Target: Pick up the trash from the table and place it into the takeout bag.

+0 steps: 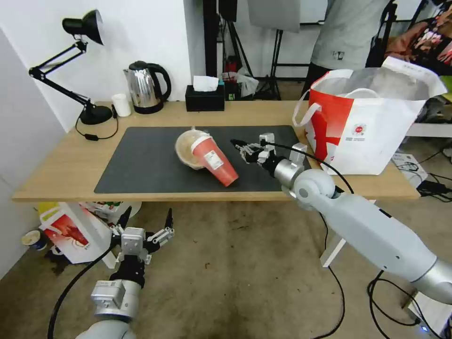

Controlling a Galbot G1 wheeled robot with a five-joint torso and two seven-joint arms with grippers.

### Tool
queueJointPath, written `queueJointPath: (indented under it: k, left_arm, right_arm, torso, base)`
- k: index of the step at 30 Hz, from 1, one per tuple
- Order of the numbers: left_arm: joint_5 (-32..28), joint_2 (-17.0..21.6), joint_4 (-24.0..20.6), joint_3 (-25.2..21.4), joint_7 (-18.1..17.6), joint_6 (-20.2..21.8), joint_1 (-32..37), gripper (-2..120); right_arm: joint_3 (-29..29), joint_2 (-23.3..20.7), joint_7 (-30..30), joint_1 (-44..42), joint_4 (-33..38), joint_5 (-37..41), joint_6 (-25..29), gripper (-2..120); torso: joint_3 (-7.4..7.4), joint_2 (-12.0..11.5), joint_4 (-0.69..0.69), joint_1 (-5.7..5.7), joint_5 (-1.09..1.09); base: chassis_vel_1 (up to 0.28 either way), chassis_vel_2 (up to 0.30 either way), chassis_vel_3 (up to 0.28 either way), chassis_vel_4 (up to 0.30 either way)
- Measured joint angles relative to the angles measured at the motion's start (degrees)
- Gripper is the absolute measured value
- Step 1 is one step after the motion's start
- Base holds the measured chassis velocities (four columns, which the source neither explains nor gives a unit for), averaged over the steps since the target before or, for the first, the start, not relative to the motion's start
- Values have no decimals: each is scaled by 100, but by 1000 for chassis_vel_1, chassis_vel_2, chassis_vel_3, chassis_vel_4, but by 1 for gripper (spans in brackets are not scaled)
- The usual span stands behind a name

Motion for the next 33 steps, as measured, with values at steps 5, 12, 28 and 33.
queueJointPath:
  k: [5, 12, 28, 33]
  left_arm:
    - [0, 0, 0, 0, 0, 0, 0, 100]
    - [0, 0, 0, 0, 0, 0, 0, 100]
    - [0, 0, 0, 0, 0, 0, 0, 100]
    - [0, 0, 0, 0, 0, 0, 0, 100]
  right_arm:
    - [4, -94, -33, 1, 53, -27, -1, 0]
    - [4, -355, 72, -71, 516, 156, -96, 15]
    - [48, -1127, 1652, -370, 2433, 2123, -537, 73]
    - [-40, -1180, 2084, -235, 2714, 2461, -685, 91]
  torso:
    - [0, 0, 0, 0, 0]
    - [0, 0, 0, 0, 0]
    - [0, 1, -1, -2, 0]
    - [0, 1, 0, -2, -1]
  base:
    - [0, 0, 0, 0]
    - [0, 0, 0, 0]
    - [0, 0, 0, 0]
    - [0, 0, 0, 0]
